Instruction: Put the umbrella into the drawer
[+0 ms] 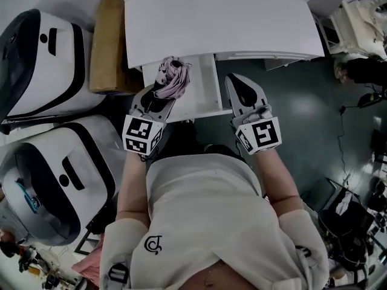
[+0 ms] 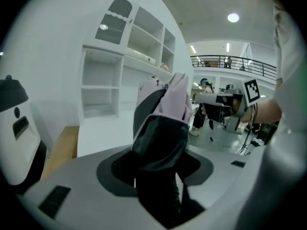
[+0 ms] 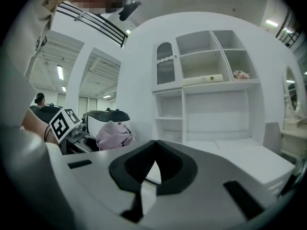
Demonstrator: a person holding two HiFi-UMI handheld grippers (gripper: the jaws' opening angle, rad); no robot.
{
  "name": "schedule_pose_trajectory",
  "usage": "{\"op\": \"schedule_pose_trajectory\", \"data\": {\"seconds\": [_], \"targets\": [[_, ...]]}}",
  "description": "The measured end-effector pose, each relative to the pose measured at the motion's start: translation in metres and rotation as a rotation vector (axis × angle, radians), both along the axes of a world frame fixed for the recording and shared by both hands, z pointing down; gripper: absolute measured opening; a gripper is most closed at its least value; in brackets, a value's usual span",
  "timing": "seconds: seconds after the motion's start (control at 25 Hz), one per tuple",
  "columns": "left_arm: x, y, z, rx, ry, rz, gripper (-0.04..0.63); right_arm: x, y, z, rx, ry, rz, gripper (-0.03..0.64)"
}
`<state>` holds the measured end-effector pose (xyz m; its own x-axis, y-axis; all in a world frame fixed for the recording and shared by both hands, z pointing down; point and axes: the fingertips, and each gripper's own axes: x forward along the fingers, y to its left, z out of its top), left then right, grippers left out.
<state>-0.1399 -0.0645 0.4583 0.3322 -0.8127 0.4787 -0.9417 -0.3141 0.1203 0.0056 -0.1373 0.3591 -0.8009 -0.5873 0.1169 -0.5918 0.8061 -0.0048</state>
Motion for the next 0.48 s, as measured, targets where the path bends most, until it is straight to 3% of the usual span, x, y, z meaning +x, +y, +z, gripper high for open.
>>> {"op": "schedule_pose_trajectory", "data": {"seconds": [0.24, 0.48], "targets": [[0.001, -0.030, 0.066, -0.128, 0.014, 0.191, 0.224, -0.015, -0.022, 0.040, -0.061, 0.048, 0.100, 0.006], [0.011, -0.052, 0.134, -0.234, -0.007, 0.306, 0.224, -0.021, -0.040, 0.071, -0.115, 0.075, 0.156, 0.006]]}}
